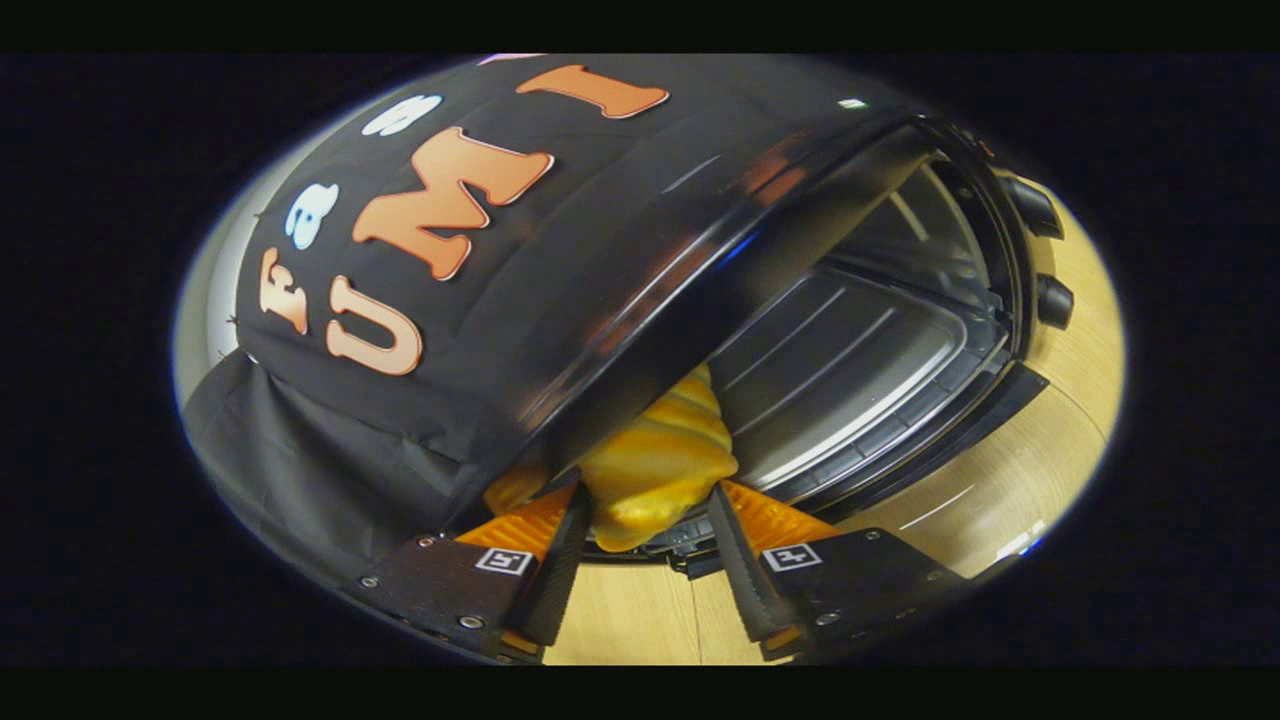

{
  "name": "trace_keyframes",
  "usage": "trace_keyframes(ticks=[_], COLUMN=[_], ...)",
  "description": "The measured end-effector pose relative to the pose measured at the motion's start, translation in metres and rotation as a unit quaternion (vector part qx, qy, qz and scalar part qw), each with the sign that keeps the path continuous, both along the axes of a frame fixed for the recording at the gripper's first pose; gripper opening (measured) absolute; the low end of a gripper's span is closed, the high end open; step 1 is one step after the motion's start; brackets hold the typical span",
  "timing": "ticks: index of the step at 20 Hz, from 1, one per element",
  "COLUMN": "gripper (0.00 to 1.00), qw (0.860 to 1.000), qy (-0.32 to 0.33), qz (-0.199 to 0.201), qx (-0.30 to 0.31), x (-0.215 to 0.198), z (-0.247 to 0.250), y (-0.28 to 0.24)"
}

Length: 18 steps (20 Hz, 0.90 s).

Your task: Open the toaster oven, put the food inside, and close the toaster oven door.

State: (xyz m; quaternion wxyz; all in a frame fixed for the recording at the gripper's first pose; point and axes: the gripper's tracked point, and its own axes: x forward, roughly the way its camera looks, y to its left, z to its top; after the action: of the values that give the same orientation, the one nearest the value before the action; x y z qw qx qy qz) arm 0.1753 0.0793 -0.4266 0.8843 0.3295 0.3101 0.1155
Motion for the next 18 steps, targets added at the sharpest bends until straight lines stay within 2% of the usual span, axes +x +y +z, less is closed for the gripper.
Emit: trace_keyframes(ticks=[4,5,7,12,18], gripper=[0.79,0.87,0.96,0.98,0.98], qw=[1.0,0.999,0.999,0.998,0.993], qy=[-0.01,-0.009,-0.009,-0.008,-0.015], qz=[-0.008,-0.01,-0.014,-0.012,-0.003], qx=[-0.025,-0.031,-0.037,-0.061,-0.118], x=[-0.005,-0.007,-0.013,-0.042,-0.093], z=[0.001,0.001,0.001,0.003,0.015], y=[-0.008,-0.011,-0.015,-0.025,-0.055])
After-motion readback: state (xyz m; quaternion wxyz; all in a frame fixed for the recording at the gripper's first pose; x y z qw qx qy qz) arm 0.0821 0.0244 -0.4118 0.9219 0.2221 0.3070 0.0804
